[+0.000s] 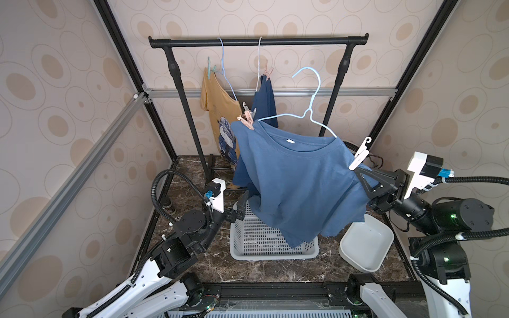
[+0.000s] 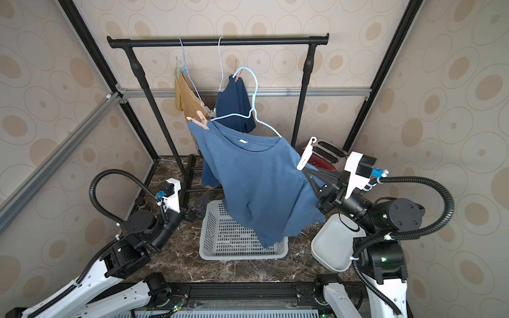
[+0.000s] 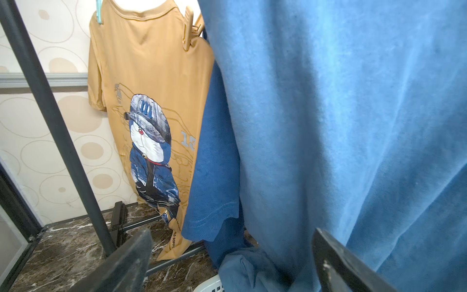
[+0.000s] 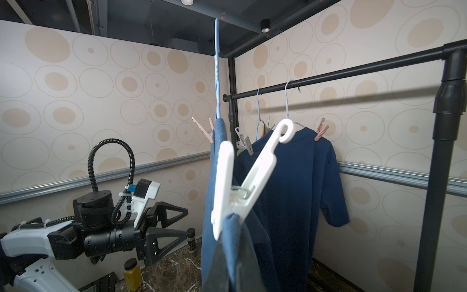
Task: Remove the clothespins securing t-shirts to the hanger
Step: Pick up the hanger from the clothes rail.
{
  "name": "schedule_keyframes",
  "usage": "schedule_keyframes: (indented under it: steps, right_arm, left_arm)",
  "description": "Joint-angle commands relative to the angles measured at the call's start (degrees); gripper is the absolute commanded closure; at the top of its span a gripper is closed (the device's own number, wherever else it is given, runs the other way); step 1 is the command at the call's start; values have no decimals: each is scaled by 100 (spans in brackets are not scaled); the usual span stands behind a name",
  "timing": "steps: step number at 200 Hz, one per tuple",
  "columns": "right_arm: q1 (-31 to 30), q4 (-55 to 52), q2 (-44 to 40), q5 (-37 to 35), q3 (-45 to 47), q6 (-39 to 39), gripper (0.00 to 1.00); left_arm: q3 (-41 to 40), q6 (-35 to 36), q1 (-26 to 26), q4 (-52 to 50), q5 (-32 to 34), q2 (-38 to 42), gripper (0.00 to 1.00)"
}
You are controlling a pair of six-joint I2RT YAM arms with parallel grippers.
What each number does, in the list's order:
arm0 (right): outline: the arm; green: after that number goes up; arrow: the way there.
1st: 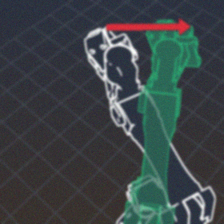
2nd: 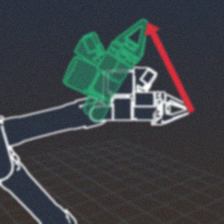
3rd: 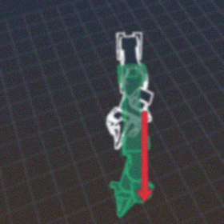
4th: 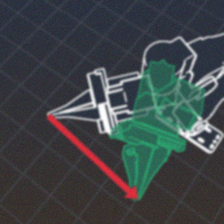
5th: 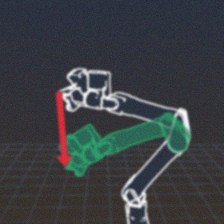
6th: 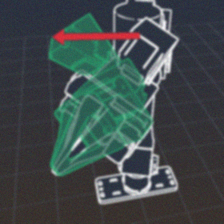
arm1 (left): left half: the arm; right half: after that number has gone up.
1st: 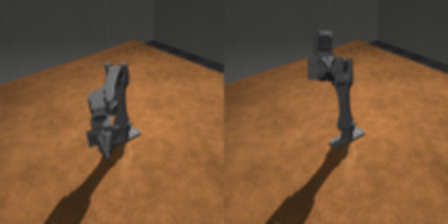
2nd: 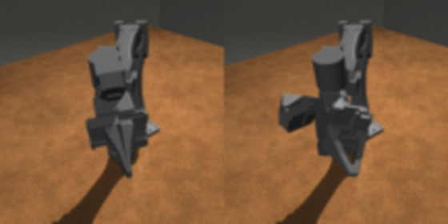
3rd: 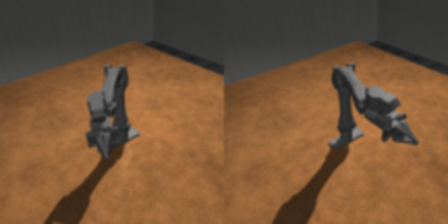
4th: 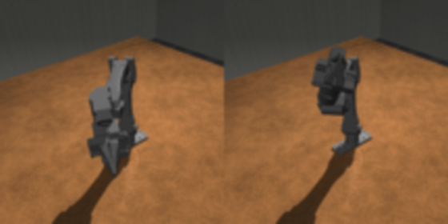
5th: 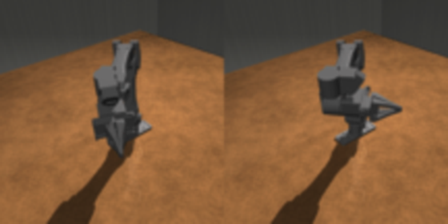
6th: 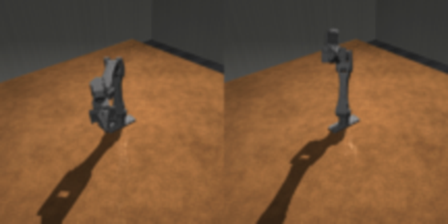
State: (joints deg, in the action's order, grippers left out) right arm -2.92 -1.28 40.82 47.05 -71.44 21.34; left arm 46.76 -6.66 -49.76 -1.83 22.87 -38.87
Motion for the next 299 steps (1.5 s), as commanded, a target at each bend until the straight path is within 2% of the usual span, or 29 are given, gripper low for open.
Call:
schedule_keyframes:
  steps: [1,81,125,176,216,299]
  right_arm:
    - [-8,317,-115,166,321,-18,100]
    - [-15,454,-208,440,1575,-21,100]
    - [-42,103,-130,974,1938,-390,100]
    - [-307,-294,-188,1017,2299,-1002,100]
    - [-534,-219,-230,806,2616,-1244,100]
    - [-1631,-271,-226,-437,2971,-2347,100]
  left_arm:
    - [139,-27,45,-287,142,30,1]
    - [70,-203,53,-424,149,43,1]
    - [266,-250,53,-518,78,-234,1]
    - [597,-453,13,-522,-63,-682,1]
    - [963,-508,-178,-526,-99,-867,1]
    - [2127,-1150,-292,-1587,-224,-1445,1]
